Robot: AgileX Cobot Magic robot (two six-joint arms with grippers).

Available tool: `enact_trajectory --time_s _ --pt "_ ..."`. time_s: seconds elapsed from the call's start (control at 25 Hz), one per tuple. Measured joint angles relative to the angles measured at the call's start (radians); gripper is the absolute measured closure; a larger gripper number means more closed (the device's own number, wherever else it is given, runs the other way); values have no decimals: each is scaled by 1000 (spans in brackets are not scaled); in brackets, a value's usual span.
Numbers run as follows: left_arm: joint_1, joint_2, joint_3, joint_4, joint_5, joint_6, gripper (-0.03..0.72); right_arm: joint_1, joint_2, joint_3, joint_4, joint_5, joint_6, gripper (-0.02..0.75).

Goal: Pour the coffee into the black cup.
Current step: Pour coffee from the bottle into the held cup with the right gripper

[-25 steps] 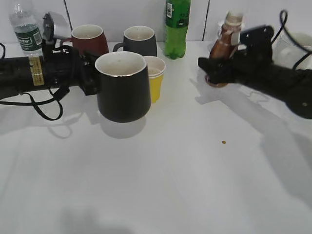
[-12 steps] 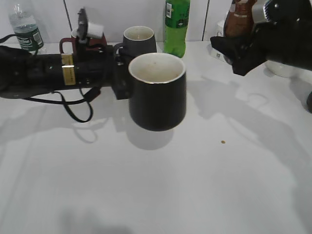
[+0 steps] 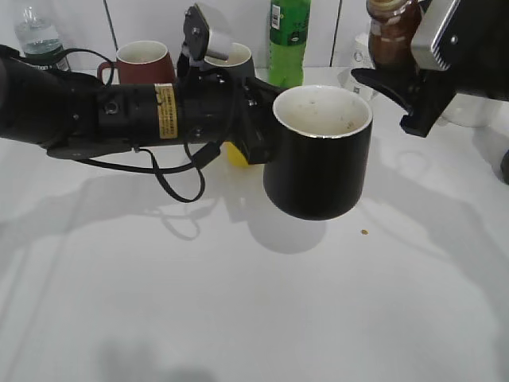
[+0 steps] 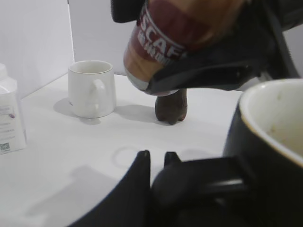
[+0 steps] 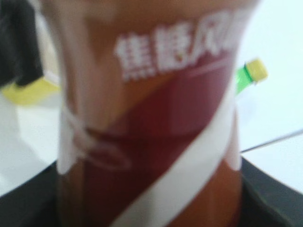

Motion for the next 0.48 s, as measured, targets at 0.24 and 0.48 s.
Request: enact_trajectory --time_s 0.24,0.48 --pt "-1 0 -1 -9 11 -2 634 0 0 0 -2 33 -177 210" --pt "-1 0 -8 -21 27 -2 634 0 0 0 -2 36 -341 210"
